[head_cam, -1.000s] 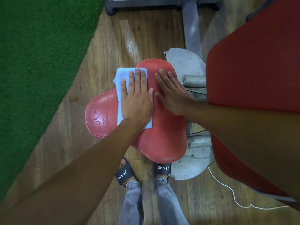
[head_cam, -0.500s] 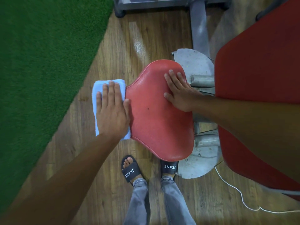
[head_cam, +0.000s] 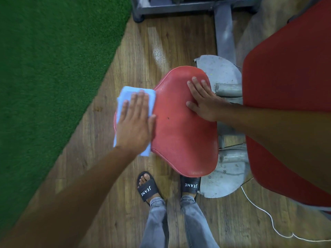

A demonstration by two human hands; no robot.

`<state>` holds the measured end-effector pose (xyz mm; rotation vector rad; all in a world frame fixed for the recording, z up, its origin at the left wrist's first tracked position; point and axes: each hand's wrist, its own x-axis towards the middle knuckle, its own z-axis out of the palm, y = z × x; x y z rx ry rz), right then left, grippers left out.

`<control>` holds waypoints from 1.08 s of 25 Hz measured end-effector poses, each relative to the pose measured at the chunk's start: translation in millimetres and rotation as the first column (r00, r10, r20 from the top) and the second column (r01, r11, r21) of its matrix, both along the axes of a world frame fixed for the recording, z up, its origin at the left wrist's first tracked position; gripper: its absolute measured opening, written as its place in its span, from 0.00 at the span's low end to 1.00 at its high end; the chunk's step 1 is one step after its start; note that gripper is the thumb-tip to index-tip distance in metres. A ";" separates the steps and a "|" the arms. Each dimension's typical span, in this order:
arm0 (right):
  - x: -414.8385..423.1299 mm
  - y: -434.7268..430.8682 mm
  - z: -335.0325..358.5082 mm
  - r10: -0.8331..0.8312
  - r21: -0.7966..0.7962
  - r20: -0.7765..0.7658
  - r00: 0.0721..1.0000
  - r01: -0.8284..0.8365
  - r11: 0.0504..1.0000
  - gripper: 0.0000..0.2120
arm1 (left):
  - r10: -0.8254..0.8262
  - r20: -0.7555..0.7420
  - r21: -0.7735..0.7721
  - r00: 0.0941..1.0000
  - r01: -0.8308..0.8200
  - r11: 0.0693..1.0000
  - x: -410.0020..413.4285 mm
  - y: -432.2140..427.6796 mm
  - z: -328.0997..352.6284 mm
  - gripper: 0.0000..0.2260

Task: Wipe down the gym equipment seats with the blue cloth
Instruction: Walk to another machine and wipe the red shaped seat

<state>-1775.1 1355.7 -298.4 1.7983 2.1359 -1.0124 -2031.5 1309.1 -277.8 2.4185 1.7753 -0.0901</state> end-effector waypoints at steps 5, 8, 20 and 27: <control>-0.6 2.1 0.5 0.028 0.000 0.004 1.000 -0.028 1.000 0.32 | 0.078 -0.040 0.032 0.996 -0.077 0.997 -1.2 -11.9 2.7 0.27; -1.8 1.5 -0.3 0.017 -0.004 0.006 1.000 -0.017 1.000 0.32 | -0.028 -0.037 0.038 0.999 0.030 0.999 39.1 -39.2 -9.2 0.27; 1.7 -2.9 11.1 -0.124 0.055 -0.134 0.983 0.133 0.990 0.32 | -0.072 0.033 0.039 0.997 0.071 0.997 69.7 -62.2 -16.8 0.26; 3.7 -28.2 31.2 -0.566 -0.119 0.235 0.790 0.601 0.790 0.23 | -0.109 -0.015 0.035 0.994 0.109 0.993 104.7 -94.5 -29.1 0.27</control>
